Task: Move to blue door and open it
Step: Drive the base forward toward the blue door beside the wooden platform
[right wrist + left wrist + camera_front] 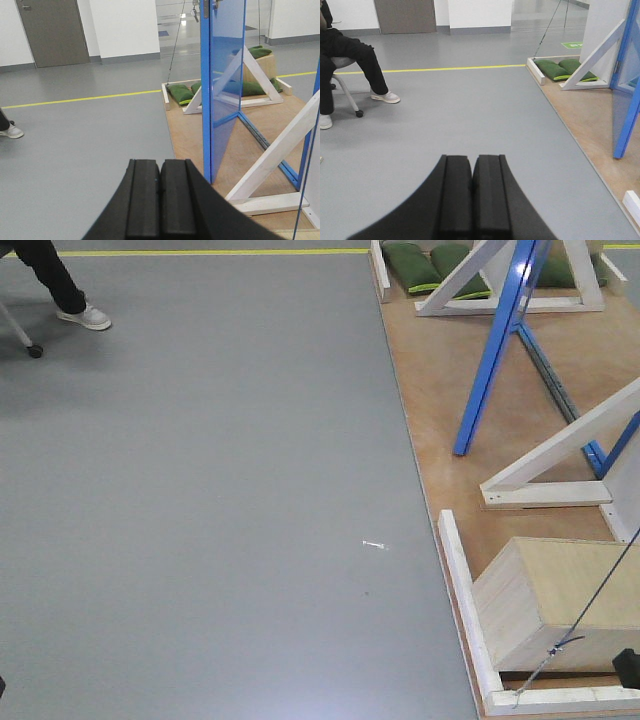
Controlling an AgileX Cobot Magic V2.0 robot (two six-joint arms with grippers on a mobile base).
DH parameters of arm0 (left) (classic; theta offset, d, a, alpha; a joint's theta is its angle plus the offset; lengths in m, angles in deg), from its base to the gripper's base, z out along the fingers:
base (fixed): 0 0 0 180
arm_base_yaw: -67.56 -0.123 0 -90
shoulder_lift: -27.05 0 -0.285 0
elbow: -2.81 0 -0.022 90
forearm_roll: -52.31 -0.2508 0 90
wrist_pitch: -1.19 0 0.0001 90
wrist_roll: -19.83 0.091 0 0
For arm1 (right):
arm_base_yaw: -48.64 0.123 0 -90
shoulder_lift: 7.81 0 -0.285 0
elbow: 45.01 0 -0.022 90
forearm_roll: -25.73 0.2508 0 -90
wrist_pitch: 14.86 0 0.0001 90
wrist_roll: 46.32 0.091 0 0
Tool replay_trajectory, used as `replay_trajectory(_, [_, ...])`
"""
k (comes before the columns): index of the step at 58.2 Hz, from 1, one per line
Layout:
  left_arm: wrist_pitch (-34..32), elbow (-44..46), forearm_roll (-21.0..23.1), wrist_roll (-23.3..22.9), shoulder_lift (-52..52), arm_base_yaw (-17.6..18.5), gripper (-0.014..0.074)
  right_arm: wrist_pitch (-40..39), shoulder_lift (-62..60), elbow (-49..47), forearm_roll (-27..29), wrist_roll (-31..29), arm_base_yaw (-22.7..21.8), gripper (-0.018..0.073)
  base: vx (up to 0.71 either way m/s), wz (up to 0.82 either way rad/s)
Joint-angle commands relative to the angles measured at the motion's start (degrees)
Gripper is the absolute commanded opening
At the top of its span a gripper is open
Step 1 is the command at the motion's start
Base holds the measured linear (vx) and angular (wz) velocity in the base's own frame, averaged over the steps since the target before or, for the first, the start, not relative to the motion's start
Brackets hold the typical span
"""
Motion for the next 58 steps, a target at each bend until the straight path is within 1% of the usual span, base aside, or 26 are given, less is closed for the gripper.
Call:
replay_trajectory(1, [-4.43, 1.52, 0.35, -0.05, 0.65, 0.35, 0.0073, -4.18, -0.8, 0.14, -0.34, -0.6, -0.17, 0.0012, 0.0, 0.0])
replay_trajectory(58, [-4.43, 1.52, 0.35, -0.05, 0.65, 0.35, 0.0073, -4.35, -0.8, 0.14, -0.34, -0.6, -0.17, 0.0012, 0.01, 0.0])
